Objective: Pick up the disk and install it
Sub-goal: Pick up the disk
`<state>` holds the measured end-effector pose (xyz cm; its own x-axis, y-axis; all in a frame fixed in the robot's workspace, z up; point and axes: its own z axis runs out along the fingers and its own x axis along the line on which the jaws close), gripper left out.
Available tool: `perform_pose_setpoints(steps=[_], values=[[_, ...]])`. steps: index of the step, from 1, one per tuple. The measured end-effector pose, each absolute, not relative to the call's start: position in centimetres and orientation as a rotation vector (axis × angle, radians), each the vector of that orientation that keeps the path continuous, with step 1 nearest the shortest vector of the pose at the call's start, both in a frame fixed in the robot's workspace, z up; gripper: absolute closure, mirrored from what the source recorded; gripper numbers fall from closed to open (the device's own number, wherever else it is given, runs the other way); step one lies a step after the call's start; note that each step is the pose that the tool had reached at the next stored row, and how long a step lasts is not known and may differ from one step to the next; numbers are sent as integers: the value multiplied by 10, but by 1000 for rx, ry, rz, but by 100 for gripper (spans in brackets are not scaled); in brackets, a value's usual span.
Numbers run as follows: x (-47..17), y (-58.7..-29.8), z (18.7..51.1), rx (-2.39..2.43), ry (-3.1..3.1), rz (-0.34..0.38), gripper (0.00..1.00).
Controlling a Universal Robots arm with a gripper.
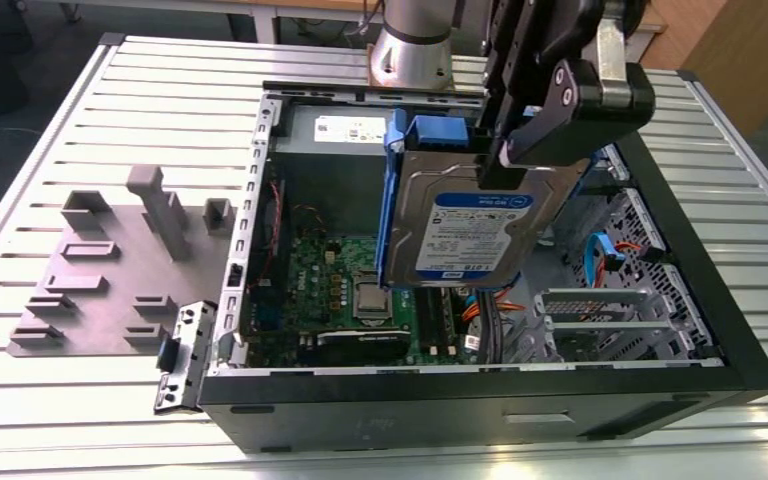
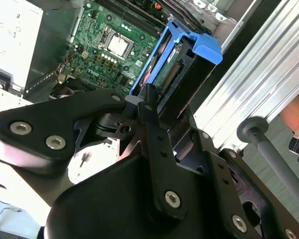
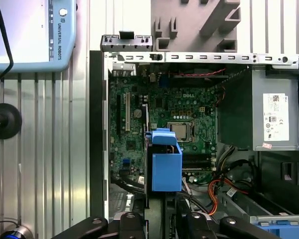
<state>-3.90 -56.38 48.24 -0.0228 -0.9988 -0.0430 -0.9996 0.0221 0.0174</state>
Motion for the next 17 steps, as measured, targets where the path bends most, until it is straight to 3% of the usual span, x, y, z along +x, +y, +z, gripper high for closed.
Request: perform_pose_setpoints(steps=[17], values=[[9,-564,479,-2182,2234,66,65]])
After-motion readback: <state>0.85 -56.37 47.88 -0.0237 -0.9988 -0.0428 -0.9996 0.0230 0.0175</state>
